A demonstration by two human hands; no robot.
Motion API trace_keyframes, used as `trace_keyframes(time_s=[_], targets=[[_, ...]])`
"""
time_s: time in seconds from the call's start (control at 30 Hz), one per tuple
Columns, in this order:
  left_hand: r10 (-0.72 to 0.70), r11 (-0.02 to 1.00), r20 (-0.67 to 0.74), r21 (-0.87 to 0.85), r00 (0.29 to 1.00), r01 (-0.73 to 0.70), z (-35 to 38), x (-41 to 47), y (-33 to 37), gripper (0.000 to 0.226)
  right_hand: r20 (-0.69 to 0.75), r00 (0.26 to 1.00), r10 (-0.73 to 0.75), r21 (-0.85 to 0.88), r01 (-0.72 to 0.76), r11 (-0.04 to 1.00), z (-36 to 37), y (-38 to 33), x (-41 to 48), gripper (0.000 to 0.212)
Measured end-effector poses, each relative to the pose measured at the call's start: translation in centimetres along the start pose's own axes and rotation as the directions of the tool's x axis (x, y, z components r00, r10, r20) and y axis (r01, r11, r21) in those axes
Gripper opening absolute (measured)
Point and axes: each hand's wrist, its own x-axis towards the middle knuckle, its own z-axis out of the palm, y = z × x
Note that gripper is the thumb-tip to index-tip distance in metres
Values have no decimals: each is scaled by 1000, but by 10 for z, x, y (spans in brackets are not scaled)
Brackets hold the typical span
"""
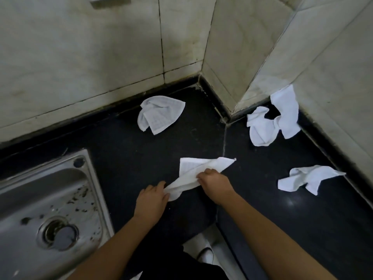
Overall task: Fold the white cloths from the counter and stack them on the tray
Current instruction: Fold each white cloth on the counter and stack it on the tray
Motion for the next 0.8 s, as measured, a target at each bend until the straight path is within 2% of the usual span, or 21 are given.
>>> trace_keyframes(time_s=[0.07,0.13,0.23,0.27,0.3,0.4,0.53,0.7,0.8], targets=[[-36,997,-15,62,999,37,5,-3,8,52,-31,999,-15,97,18,995,-5,4,-23,29],[-25,991,-17,130,1000,27,8,-5,19,52,-30,999,-40,138,44,990,-10,10,-44,29],[-67,982,56,179,996,56,12,-15,41,16,-83,994,-74,142,86,986,-14,23,-75,34],[-86,980,58,184,995,74,13,-18,46,9,-105,991,-82,152,97,984,-14,27,-84,35],[-104,981,46,169,994,94,15,-20,50,11,-120,989,-83,163,102,981,-16,31,-91,34],[-136,990,23,30,990,136,3,-26,70,16,-170,984,-49,209,84,974,-29,46,-113,30],[-105,959,-20,-265,994,97,-45,-20,81,13,-330,941,76,358,50,932,-55,63,-126,22],[-48,904,-125,-428,991,-10,-125,-13,88,13,-416,896,152,479,74,875,-100,74,-138,12],[-57,859,-158,-510,986,-32,-163,-12,91,9,-449,868,212,594,113,796,-122,73,-141,8]])
